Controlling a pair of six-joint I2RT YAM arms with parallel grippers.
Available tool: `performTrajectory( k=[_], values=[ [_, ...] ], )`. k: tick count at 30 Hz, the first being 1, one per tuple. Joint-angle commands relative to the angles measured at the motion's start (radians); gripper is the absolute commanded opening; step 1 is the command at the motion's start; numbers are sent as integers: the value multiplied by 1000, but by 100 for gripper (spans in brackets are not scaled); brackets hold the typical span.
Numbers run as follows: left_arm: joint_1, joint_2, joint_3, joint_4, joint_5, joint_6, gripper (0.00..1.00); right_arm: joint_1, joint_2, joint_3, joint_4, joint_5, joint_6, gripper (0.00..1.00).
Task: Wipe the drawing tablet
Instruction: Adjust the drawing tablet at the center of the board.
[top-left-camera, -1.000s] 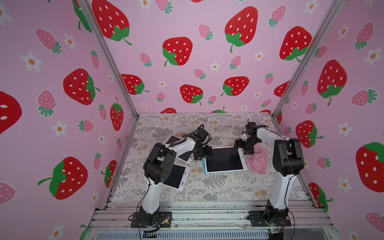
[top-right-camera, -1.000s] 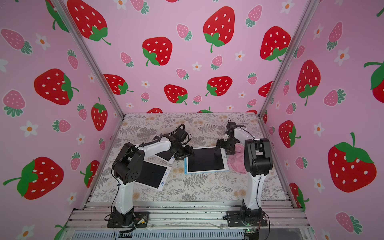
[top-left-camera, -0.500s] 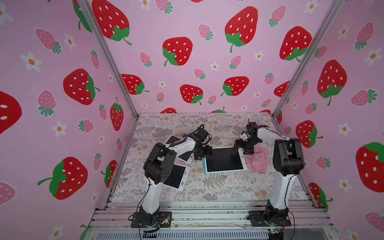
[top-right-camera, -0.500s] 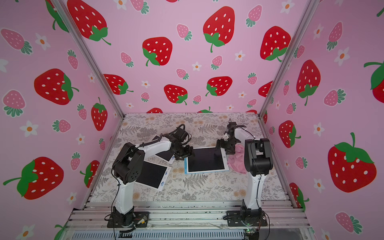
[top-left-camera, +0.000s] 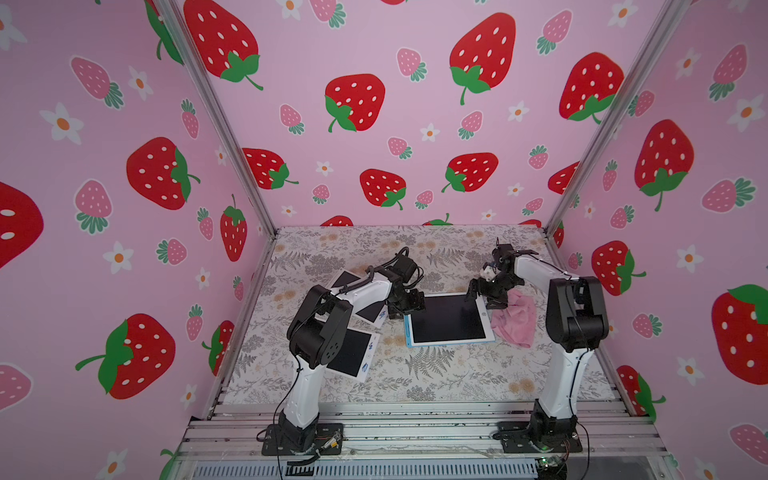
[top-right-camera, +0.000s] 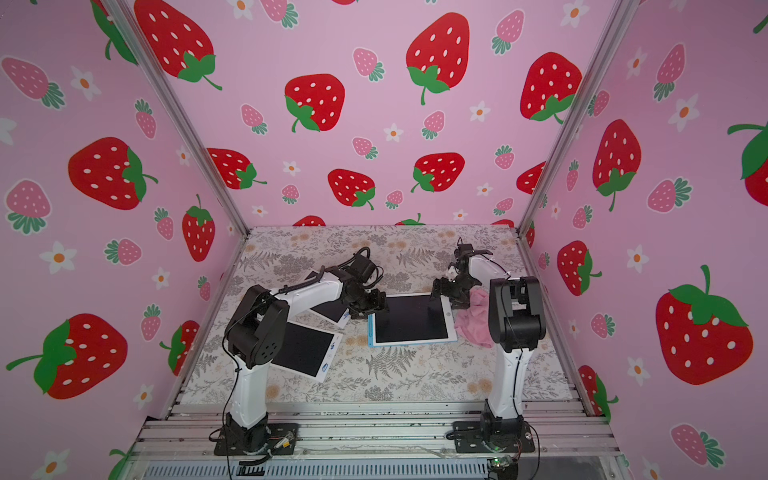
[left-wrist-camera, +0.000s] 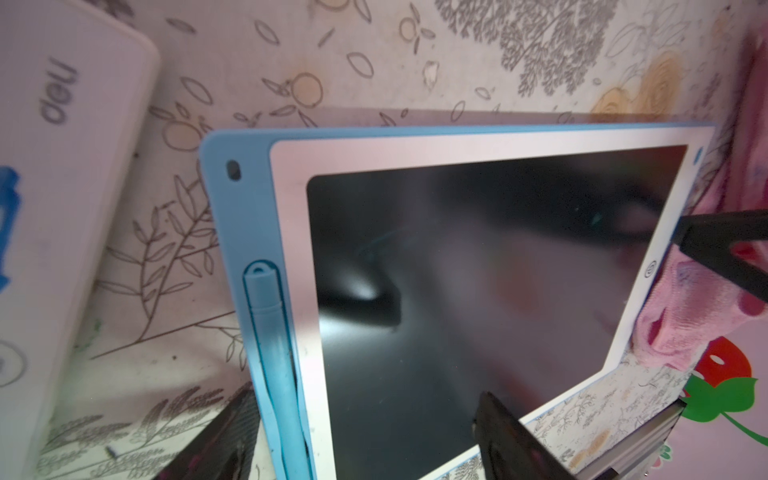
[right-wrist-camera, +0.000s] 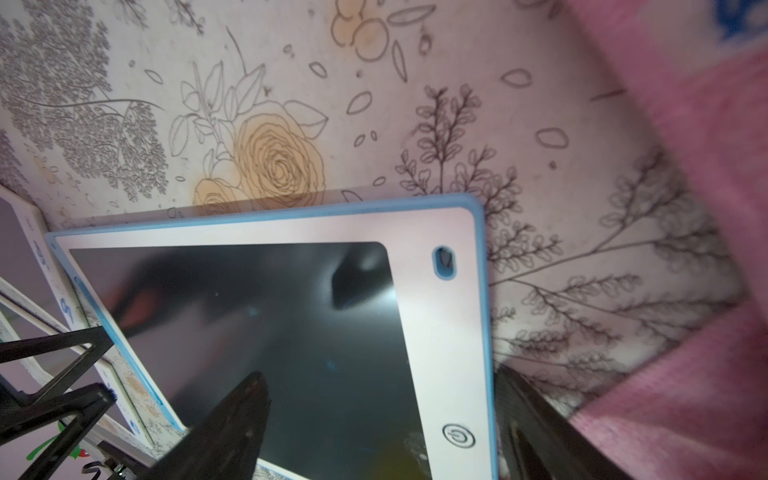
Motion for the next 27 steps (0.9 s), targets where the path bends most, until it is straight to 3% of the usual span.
performTrajectory(
  k=[1,22,27],
  values=[
    [-12,-52,22,33,31,13,81,45,55,4,-20,-106,15,86],
    [56,-48,-126,56,-6,44,80,88,87,23,-16,-111,59,86],
    [61,-53,-145,28,-65,81,81,88,86,18,-24,-85,56,86]
  ],
)
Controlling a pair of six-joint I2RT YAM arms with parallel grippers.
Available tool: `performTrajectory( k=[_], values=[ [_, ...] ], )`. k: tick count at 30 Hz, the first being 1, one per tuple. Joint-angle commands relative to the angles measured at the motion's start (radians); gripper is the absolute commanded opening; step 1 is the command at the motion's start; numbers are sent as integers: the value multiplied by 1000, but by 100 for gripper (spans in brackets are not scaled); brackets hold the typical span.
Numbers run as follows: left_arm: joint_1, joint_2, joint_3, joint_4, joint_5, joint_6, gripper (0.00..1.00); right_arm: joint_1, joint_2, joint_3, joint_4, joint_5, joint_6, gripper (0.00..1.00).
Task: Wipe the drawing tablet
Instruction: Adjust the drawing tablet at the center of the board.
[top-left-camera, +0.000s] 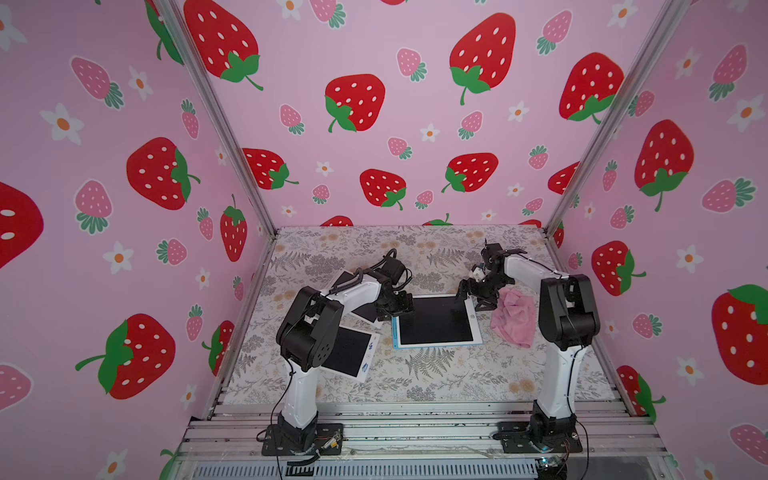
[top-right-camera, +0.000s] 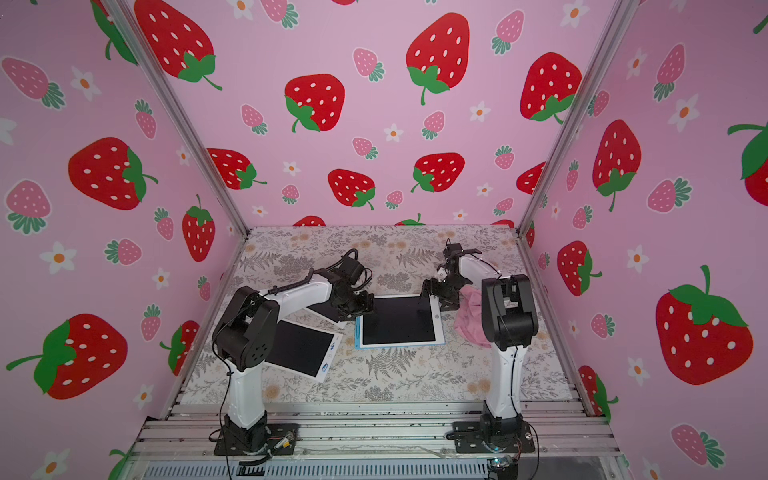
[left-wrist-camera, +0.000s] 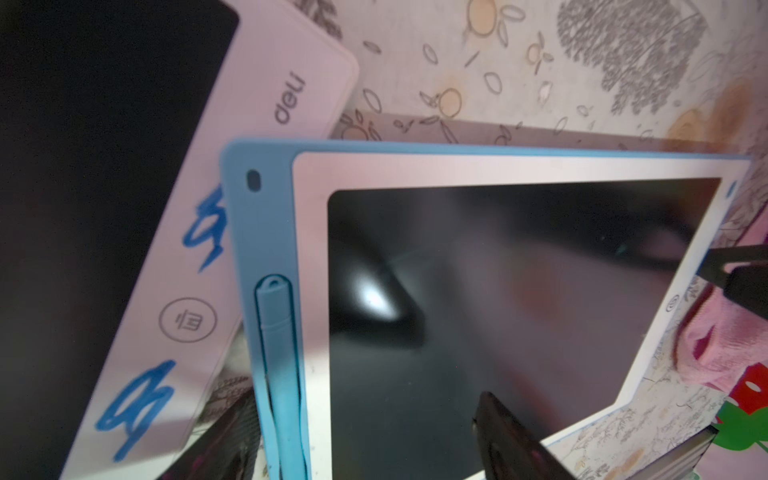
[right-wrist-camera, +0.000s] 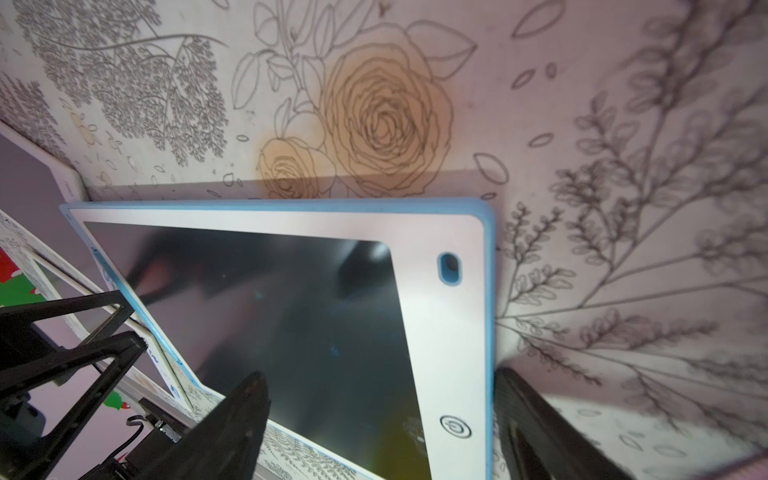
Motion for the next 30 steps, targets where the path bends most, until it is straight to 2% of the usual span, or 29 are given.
performTrajectory(
  k=[1,5,14,22,30],
  values=[
    [2,5,-40,8,-37,46,82,20,52,-22,-24,-14,7,86],
    [9,12,-72,59,13,45,81,21,57,-25,-21,-14,6,86],
    [16,-1,-112,68,-5,51,81,19,56,-41,-16,-1,12,87],
    [74,-70,-265,313,137,-1,80,-4,68,-65,7,-63,11,86],
    [120,-98,-338,479,274,-40,76,-40,70,-73,12,-117,3,85]
  ],
)
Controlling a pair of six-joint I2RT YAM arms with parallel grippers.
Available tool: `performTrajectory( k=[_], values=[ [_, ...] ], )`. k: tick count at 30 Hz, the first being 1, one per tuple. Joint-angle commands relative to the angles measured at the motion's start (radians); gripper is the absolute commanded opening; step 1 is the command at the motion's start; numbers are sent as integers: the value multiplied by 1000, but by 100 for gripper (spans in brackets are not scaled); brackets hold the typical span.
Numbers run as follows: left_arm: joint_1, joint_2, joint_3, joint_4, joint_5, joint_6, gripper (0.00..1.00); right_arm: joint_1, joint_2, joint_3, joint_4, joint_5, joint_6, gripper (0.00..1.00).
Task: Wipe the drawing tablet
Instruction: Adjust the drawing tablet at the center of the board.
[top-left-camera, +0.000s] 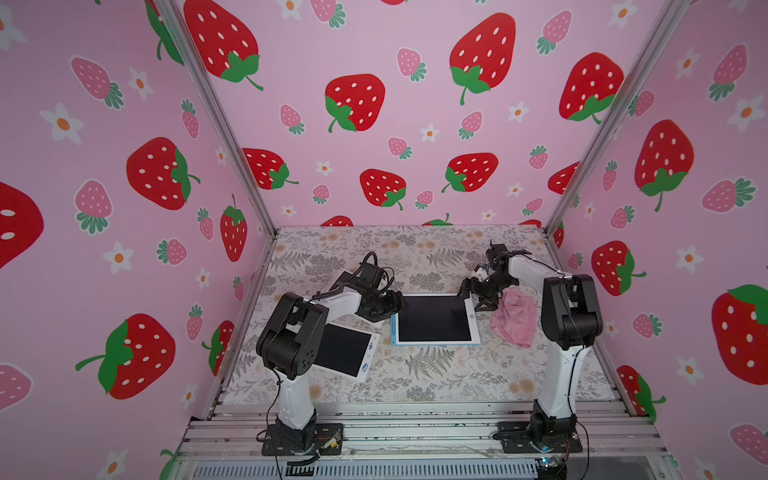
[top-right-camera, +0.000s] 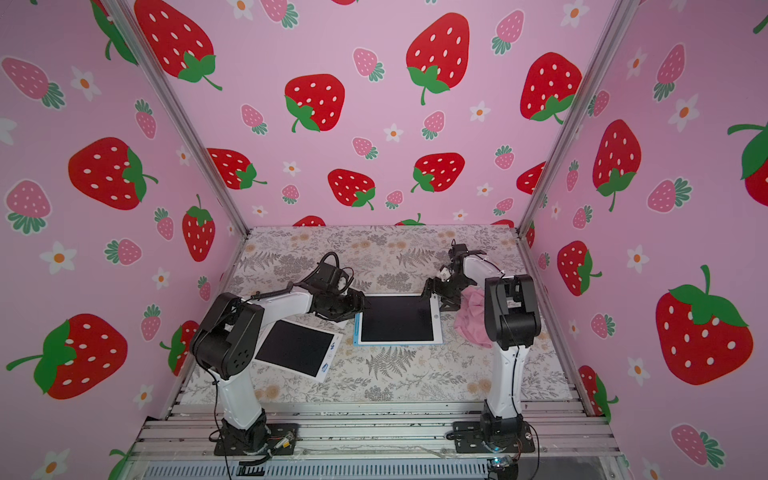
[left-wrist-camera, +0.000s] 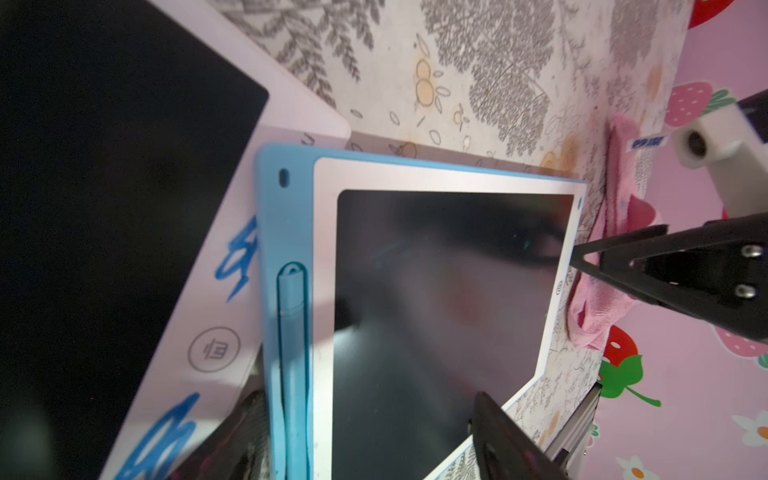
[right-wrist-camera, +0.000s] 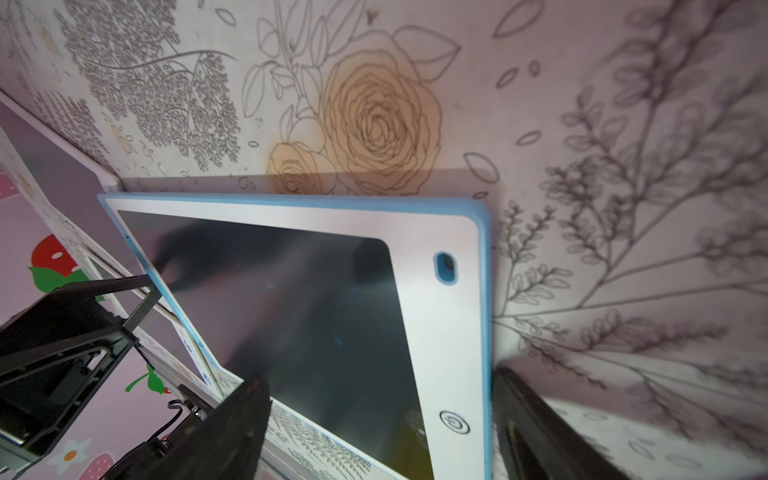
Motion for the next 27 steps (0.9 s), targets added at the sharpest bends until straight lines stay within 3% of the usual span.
performTrajectory(
  k=[1,18,27],
  values=[
    [5,17,-53,85,67,-30,76,-4,68,-53,-11,-38,-5,85],
    [20,-43,-110,298,243,-109,68,-46,88,-52,-13,-88,-15,84],
    [27,-46,-126,335,315,-107,59,-50,112,-36,-25,-85,-17,83]
  ],
)
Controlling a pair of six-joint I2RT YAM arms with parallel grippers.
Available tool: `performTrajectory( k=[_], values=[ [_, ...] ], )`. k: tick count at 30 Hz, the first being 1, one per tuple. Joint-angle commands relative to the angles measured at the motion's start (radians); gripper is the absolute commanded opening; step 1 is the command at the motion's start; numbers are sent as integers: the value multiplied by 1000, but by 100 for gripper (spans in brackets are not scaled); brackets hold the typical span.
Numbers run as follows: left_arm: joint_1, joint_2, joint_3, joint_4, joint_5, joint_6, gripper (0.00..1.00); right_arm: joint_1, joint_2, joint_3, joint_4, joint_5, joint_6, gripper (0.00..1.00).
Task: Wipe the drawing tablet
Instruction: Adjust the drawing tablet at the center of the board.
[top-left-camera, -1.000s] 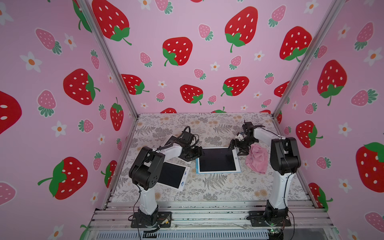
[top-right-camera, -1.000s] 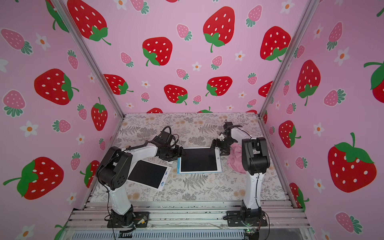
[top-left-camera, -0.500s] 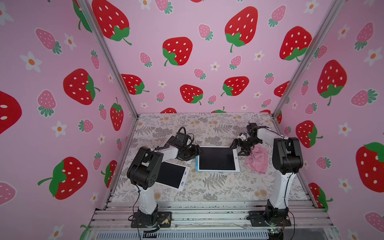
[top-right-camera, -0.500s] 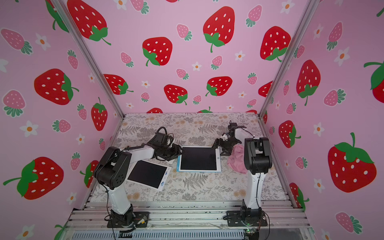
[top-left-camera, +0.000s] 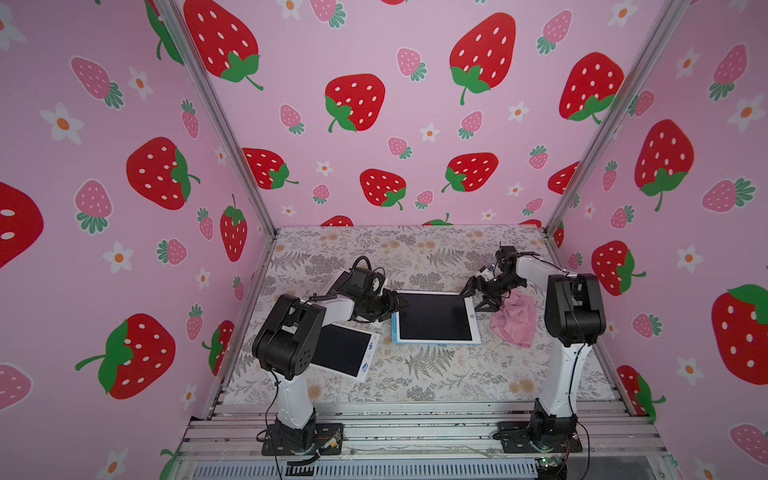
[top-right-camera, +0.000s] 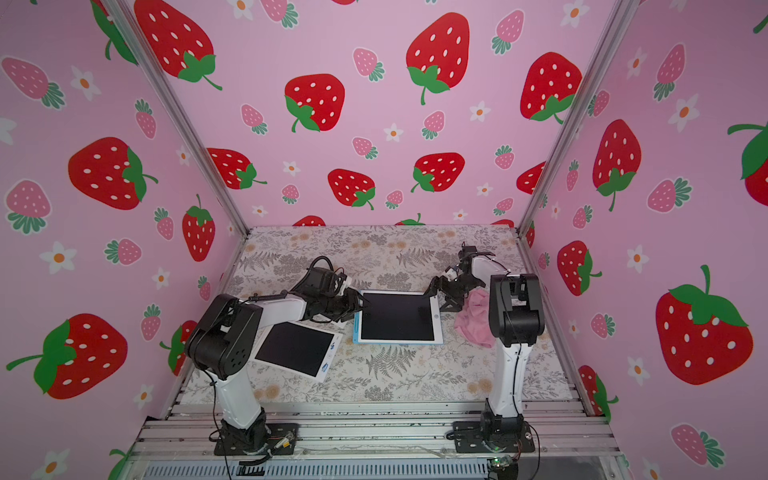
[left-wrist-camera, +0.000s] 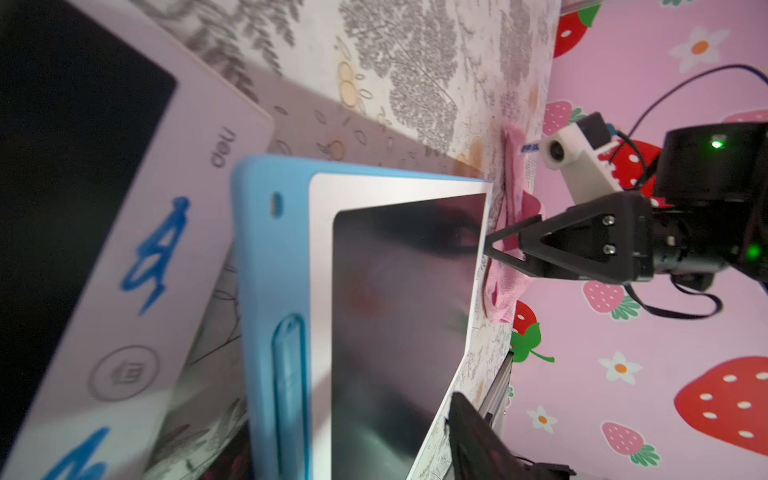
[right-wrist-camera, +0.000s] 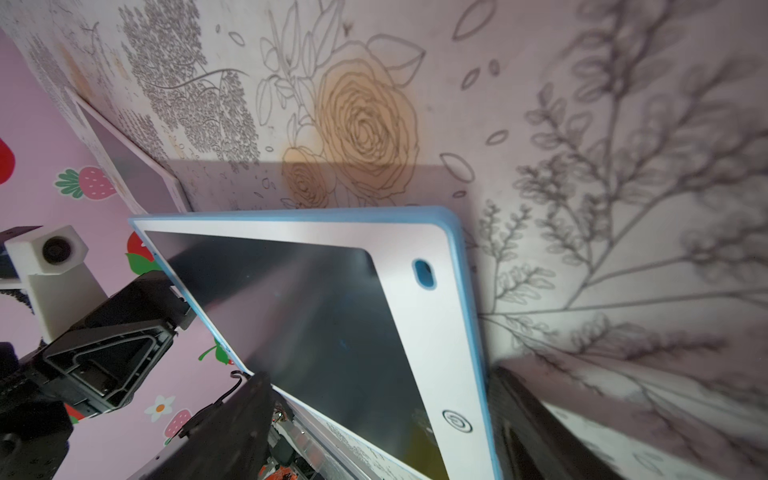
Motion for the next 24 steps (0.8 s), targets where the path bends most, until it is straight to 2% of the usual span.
performTrajectory(
  k=[1,8,16,19,24],
  values=[
    [-6,-27,-11,72,101,-4,59,14,83,-26,-33,40,-12,83],
    [-4,-44,-7,59,100,-1,57,14,87,-17,-40,42,-16,83],
    [-1,-88,2,50,88,-30,45,12,86,-26,-29,45,-10,83],
    [-2,-98,7,52,90,-42,38,11,82,-32,-21,46,-6,82],
    [-1,-99,16,47,89,-57,16,6,74,-38,-4,42,4,82]
  ],
)
